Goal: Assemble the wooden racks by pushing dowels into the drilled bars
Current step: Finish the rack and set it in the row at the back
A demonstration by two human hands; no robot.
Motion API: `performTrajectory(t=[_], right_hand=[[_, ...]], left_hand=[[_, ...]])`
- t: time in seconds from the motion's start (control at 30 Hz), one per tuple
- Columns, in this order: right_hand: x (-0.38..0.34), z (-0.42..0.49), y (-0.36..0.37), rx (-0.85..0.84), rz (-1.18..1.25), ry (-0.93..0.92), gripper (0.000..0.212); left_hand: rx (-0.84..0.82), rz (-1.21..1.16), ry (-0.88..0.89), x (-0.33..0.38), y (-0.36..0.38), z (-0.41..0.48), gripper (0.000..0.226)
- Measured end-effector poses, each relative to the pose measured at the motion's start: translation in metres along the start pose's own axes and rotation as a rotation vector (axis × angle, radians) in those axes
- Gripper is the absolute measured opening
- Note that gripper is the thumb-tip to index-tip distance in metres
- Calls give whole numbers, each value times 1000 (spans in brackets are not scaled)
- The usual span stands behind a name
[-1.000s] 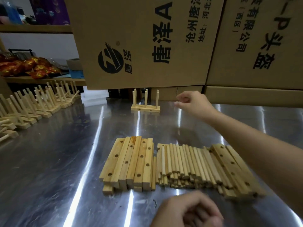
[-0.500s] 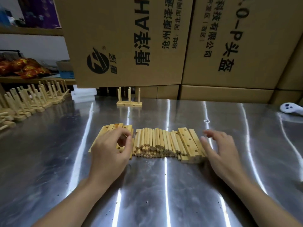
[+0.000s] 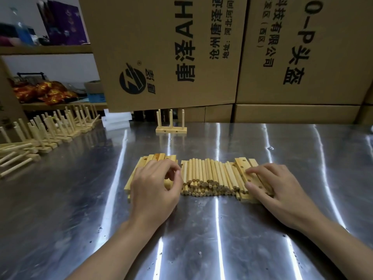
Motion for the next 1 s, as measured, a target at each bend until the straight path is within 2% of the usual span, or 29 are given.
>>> performTrajectory(t=[0.27,0.53,1.0], right_hand=[[-4,-4,-1,-91,-11,3,75],[-6,-1,-2,-127,-94,-1,96],[-5,1,3,-132,-58,29,102]], left_hand=[[-37,-16,-34,-3,2,-2,8],[-34,-38,3,3,3,0,10],[-80,-52,25,6,-1,-1,7]])
Point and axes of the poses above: each hand's wrist, its own z-axis towards the middle knuckle, its own y-axis out of the palm, x = y × z, the point moved 5 cm from there along z, towards the middle knuckle
